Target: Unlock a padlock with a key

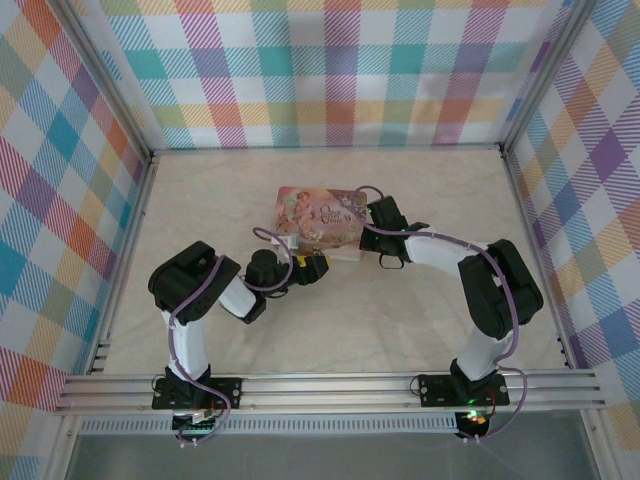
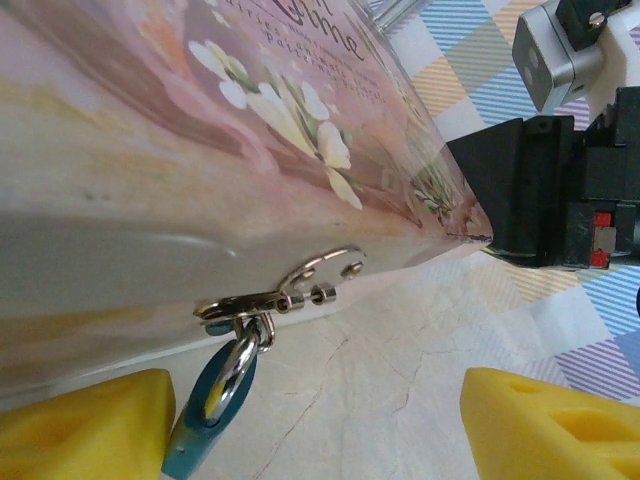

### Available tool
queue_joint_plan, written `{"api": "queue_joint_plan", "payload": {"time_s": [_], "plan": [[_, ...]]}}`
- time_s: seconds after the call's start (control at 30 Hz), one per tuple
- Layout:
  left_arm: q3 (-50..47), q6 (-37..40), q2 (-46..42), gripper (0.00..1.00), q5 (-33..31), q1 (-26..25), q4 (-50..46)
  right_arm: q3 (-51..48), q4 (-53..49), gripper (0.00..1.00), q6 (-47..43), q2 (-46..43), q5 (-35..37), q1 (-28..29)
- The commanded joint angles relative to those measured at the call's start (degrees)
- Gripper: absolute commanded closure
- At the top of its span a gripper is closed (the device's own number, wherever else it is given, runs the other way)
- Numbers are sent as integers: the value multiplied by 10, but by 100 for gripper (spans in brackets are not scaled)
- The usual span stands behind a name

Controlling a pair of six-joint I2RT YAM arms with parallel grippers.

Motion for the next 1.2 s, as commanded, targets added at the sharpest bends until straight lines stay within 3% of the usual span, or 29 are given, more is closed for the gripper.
{"api": "queue_joint_plan", "payload": {"time_s": [0.0, 0.1, 0.3, 0.5, 0.6, 0.9, 0.97, 1.17], "plan": [[7, 1, -9, 29, 26, 4, 17, 2, 12, 100, 9, -5, -10, 7], [16, -5, -2, 30, 33, 4, 17, 2, 12, 100, 9, -6, -12, 7], [29, -6, 7, 44, 36, 5, -9, 0, 14, 100, 9, -9, -14, 7], [34, -8, 18, 51, 34, 10, -29, -3, 17, 100, 8, -9, -15, 7], [34, -10, 24, 46, 34, 10, -31, -5, 19, 100, 10, -7, -16, 7], [42, -31, 47, 52, 41, 11, -19, -8, 23, 100, 10, -8, -17, 8], [39, -31, 45, 59, 39, 14, -20, -10, 23, 100, 10, -8, -16, 8], [38, -27, 39, 66, 42, 23, -38, -14, 27, 100, 10, -12, -16, 8]]}}
